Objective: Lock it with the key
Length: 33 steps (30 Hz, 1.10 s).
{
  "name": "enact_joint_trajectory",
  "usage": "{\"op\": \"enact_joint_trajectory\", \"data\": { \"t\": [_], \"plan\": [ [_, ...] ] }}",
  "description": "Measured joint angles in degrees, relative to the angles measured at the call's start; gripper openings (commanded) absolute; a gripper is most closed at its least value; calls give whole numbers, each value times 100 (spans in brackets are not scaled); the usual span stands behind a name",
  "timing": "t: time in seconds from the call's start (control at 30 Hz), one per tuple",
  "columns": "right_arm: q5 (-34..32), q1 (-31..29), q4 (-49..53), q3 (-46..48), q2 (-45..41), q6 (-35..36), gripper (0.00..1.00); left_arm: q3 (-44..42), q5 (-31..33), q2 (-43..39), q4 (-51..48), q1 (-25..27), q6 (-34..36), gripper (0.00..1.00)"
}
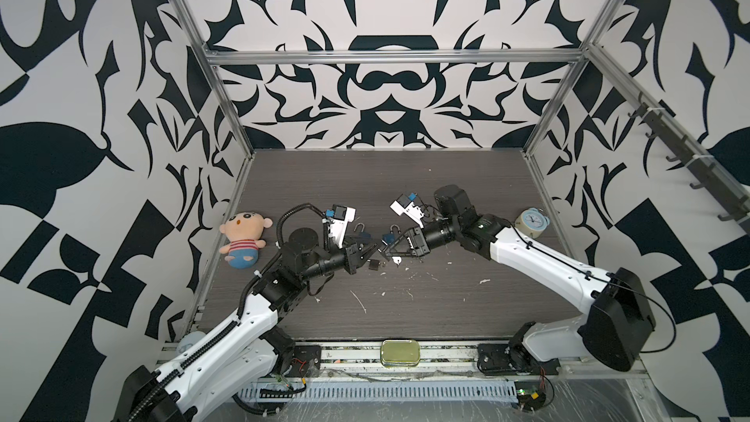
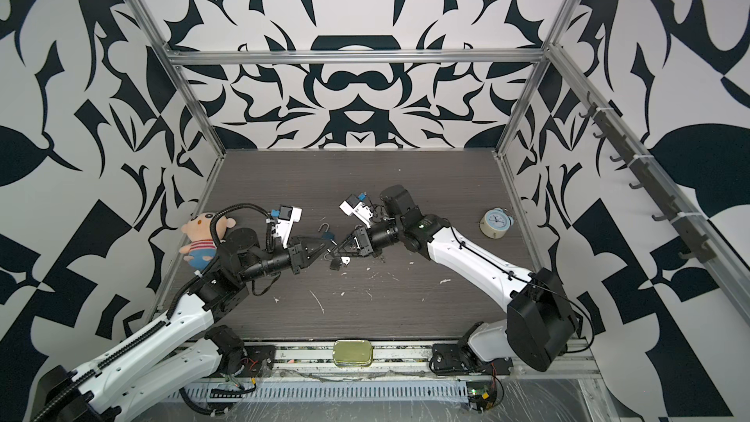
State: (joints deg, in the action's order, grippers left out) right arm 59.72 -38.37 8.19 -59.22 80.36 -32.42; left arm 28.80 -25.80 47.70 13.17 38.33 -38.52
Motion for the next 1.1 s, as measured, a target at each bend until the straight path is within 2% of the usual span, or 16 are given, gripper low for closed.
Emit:
{"op": "enact_joint_trajectory", "data": {
  "t": [0.47,0.8,0.83,0.9,0.97,1.1],
  "plan": [
    [164,39,-83,-7,260,94,0,-153,466,-197,-68,127,-66,0],
    [151,-37,-166,7,90,372,0,133,730,-564,-789,297,348,0],
    [142,-37,-181,9,90,380,6,160,758,-562,-831,302,367,0],
    [125,-37,-232,26,90,380,29,208,824,-553,-920,315,404,0],
    [-96,-28,-297,57,94,343,40,267,839,-553,-984,354,424,0],
    [-256,55,-752,98,35,275,50,345,892,-479,-1451,424,501,0]
  ]
}}
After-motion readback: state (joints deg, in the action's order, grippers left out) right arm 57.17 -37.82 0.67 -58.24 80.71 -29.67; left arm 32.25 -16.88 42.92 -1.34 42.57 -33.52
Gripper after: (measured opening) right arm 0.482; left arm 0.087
